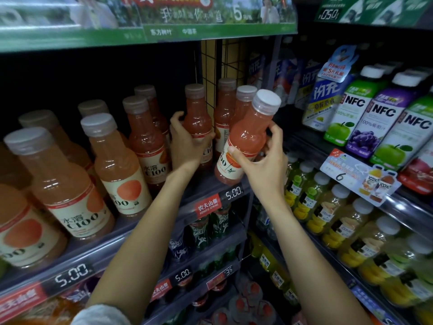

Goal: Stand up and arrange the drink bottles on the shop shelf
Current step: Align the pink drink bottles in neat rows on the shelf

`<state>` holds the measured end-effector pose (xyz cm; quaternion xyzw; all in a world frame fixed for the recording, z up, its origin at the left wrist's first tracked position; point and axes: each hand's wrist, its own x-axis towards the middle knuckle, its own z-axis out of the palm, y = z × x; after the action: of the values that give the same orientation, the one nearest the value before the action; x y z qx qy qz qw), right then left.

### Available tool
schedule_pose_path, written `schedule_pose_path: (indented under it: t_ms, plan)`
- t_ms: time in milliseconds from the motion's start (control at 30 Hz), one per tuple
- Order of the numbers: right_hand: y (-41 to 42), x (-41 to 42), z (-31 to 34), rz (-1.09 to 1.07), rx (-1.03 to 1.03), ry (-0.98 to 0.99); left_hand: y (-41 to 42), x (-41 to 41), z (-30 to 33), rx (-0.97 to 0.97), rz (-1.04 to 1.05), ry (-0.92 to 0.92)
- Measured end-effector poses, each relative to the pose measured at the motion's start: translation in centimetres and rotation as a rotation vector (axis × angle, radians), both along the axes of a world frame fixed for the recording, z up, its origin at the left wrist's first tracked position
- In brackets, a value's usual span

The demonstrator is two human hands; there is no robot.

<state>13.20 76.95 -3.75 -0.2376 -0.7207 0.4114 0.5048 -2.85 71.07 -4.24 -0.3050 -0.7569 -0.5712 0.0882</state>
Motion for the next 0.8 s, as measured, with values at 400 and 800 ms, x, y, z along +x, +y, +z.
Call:
schedule_pose_path:
  t_ms: [400, 800]
  plan:
    - [-0.7, -4.0, 0.5, 0.113, 0.156, -0.136, -1.7, 0.5, -1.1, 0.251, -0.223, -0.27]
    - [0.5, -3.6, 4.0, 0.284, 0.438, -0.615, -2.0, 0.9, -0.8, 0.283, -0.257, -0.349]
